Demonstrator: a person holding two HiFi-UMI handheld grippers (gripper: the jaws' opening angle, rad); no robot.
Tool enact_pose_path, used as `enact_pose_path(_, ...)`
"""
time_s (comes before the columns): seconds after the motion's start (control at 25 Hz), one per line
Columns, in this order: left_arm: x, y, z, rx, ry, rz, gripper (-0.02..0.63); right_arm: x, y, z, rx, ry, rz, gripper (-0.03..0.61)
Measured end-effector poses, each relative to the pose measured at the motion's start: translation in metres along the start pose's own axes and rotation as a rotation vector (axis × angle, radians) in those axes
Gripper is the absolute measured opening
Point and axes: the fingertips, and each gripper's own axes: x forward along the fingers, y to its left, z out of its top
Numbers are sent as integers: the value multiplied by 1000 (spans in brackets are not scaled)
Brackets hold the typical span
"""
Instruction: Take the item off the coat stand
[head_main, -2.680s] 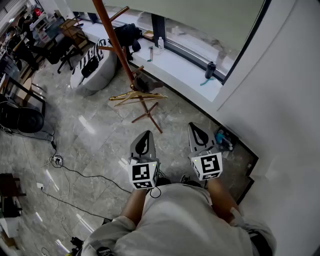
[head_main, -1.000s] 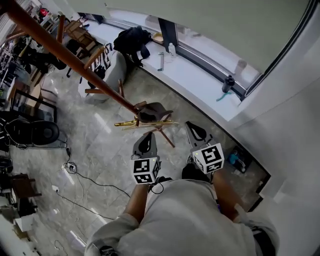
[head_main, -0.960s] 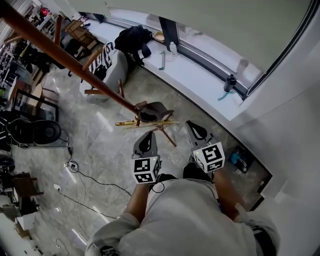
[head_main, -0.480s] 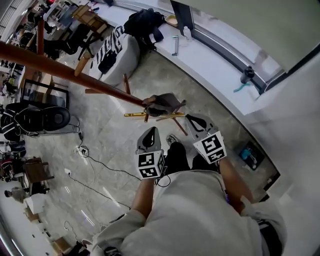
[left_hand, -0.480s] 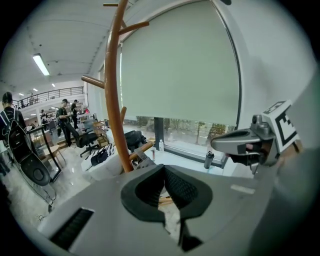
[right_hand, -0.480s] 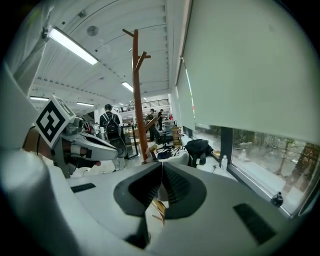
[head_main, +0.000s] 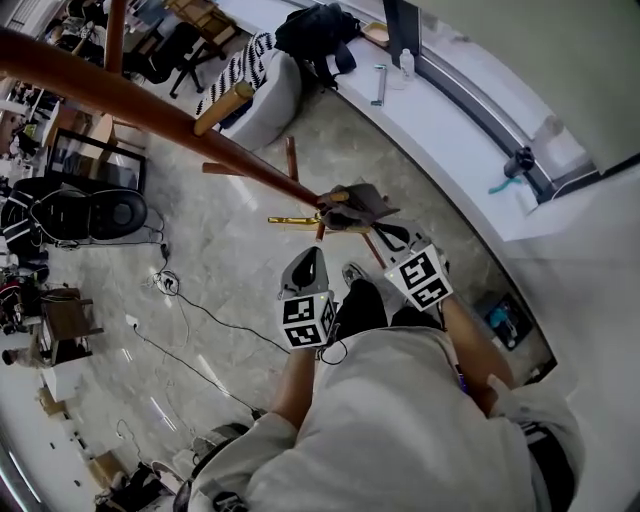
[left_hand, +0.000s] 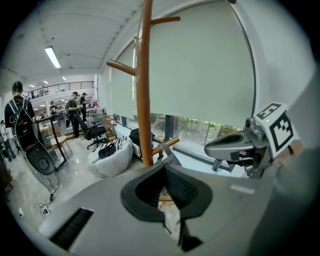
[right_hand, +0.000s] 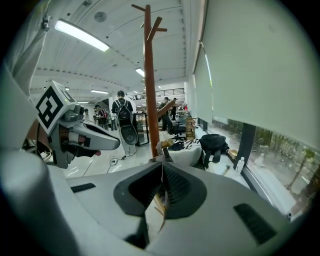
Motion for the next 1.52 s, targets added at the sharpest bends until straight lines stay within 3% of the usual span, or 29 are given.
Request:
enact_pose_path(0.64,3,44,-16,-56,15,28,11,64,7,-10,-203,189,-7,12)
enact_pose_path(0.76,4,47,-16,-66,17,25,11,72,9,-15,-219,230,13,115)
enact_pose_path(1.2,4,51,-26,-62,36,29,11,104,9,-36,-212,305,56,167)
enact_pose_path(1.36,-2,60,-29,-70,34,46,11,109,8,-36,-211,310,25,162)
enact_pose_path(1.44,-4,61,-30,-71,34,50,11,108,6,-34,-223,296,9,61)
enact_pose_path(1.52,-5,59,-30,-71,34,49,11,106,6,-31,-240,283,3,43)
